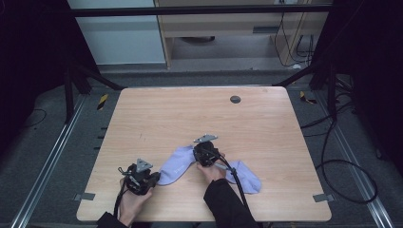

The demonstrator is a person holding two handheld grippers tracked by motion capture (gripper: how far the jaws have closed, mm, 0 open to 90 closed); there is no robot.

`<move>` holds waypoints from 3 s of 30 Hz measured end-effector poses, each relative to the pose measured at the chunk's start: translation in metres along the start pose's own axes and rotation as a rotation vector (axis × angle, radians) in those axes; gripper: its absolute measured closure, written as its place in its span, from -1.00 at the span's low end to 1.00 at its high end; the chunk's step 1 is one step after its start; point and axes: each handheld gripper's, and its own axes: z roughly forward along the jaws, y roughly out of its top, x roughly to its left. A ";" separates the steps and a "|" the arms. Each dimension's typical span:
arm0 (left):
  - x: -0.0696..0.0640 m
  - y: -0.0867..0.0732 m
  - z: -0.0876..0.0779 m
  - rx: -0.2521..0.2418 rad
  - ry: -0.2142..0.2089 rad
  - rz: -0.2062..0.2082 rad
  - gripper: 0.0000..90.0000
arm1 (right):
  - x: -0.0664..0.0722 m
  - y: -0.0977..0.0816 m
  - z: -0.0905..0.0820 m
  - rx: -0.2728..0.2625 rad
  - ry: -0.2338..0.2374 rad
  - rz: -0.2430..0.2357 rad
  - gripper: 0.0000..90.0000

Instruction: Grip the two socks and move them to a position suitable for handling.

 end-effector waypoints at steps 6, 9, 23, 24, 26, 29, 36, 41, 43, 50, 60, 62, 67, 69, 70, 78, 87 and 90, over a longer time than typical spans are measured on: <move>0.008 0.006 -0.009 -0.047 0.000 0.002 0.93 | 0.002 0.000 -0.011 -0.026 0.018 0.006 0.96; 0.016 0.011 -0.014 -0.068 0.011 0.006 0.93 | 0.006 -0.003 -0.024 -0.048 0.037 0.005 0.96; 0.043 0.015 -0.004 -0.014 0.064 0.055 0.90 | 0.042 -0.032 -0.048 -0.063 0.104 0.012 0.95; 0.043 0.015 -0.004 -0.011 0.066 0.059 0.89 | 0.043 -0.033 -0.047 -0.056 0.104 0.014 0.94; 0.043 0.015 -0.003 -0.014 0.081 0.056 0.74 | 0.043 -0.036 -0.045 -0.044 0.105 0.010 0.93; 0.047 0.014 -0.006 -0.035 0.101 0.029 0.61 | 0.043 -0.039 -0.044 -0.042 0.099 0.017 0.82; 0.052 0.016 -0.020 -0.131 0.105 -0.042 0.39 | 0.027 -0.028 -0.066 -0.137 0.085 0.015 0.54; 0.045 0.019 -0.025 -0.178 0.070 -0.065 0.33 | 0.006 -0.014 -0.088 -0.182 0.059 0.029 0.31; 0.042 0.020 -0.026 -0.185 0.062 -0.061 0.28 | -0.011 -0.010 -0.100 -0.195 0.042 0.036 0.22; 0.026 0.024 -0.028 -0.193 0.009 -0.045 0.25 | -0.043 -0.019 -0.126 -0.214 0.010 0.045 0.15; -0.010 0.035 -0.022 -0.190 -0.063 0.024 0.27 | -0.081 -0.063 -0.166 -0.212 -0.023 0.039 0.14; -0.019 0.039 -0.019 -0.189 -0.079 0.035 0.29 | -0.085 -0.071 -0.173 -0.212 -0.024 0.041 0.16; -0.042 0.048 -0.007 -0.174 -0.111 0.075 0.33 | -0.089 -0.093 -0.185 -0.194 -0.017 0.025 0.21; -0.052 0.052 -0.002 -0.167 -0.123 0.093 0.33 | -0.088 -0.095 -0.186 -0.190 -0.013 0.029 0.22; -0.056 0.054 0.000 -0.165 -0.127 0.100 0.33 | -0.087 -0.098 -0.186 -0.185 -0.008 0.022 0.23; -0.087 0.069 0.017 -0.160 -0.149 0.134 0.35 | -0.083 -0.112 -0.180 -0.135 0.008 0.002 0.28; -0.125 0.077 0.049 -0.131 -0.206 0.148 0.43 | -0.079 -0.123 -0.172 -0.079 0.033 -0.021 0.35; -0.133 0.078 0.057 -0.122 -0.225 0.139 0.43 | -0.079 -0.125 -0.169 -0.063 0.040 -0.020 0.37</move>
